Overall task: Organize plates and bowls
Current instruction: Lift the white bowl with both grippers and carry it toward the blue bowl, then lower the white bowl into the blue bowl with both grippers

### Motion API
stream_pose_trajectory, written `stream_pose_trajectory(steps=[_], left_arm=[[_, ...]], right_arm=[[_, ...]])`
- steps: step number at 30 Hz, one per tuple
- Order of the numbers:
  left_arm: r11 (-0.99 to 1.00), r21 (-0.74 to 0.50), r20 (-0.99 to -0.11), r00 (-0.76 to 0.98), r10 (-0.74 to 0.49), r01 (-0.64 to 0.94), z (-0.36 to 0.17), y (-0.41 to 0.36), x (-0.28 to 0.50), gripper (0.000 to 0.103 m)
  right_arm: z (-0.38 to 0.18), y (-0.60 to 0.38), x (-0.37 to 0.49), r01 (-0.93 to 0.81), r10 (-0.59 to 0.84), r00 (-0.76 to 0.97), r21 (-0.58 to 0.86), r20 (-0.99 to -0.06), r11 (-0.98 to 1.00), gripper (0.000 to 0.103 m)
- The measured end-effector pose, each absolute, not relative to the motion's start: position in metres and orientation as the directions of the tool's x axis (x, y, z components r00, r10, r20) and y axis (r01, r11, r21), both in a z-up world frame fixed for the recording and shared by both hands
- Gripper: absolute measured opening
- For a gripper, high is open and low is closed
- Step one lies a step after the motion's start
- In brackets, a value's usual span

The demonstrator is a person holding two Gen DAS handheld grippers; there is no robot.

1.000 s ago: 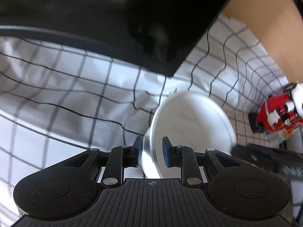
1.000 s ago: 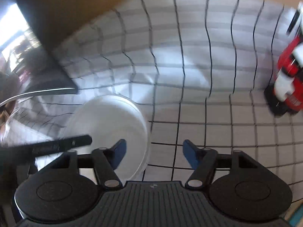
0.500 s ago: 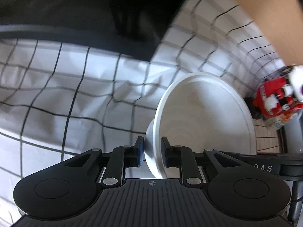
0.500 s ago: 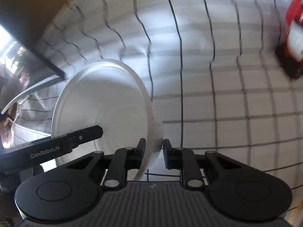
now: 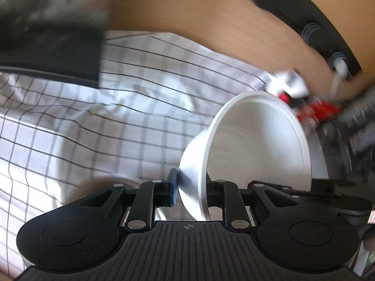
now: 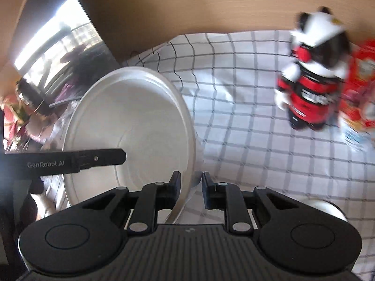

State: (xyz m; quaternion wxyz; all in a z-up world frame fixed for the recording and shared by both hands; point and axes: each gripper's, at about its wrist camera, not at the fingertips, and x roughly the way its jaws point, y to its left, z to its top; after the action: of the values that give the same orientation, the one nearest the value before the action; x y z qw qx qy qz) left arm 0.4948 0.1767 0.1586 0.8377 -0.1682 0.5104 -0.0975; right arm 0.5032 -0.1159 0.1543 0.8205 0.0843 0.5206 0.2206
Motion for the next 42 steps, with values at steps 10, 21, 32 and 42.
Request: stream_pose_trajectory(steps=[10,21,32,42], left_arm=[[0.913,-0.407,-0.846,0.359,-0.394,0.043,0.151,0.058,0.469,0.023],[0.904,-0.426,-0.858,0.301,-0.416,0.035,0.107,-0.003,0.465,0.023],[0.906,-0.421,-0.865,0.287,-0.412,0.032,0.075,-0.008,0.481,0.027],[0.913,-0.394,-0.865,0.293,-0.408,0.111,0.078,-0.013,0.482,0.032]], right_arm=[[0.149,-0.236,0.445,-0.255,0.411,0.386,0.333,-0.826,0.908,0.019],[0.121,-0.288,0.439,-0.143,0.340,0.413,0.308,-0.845,0.941,0.019],[0.079,-0.305,0.456,-0.051,0.308,0.378,0.312,-0.873,0.949,0.019],[0.071,-0.304,0.466,-0.037,0.281,0.369,0.288,-0.886,0.957,0.019]])
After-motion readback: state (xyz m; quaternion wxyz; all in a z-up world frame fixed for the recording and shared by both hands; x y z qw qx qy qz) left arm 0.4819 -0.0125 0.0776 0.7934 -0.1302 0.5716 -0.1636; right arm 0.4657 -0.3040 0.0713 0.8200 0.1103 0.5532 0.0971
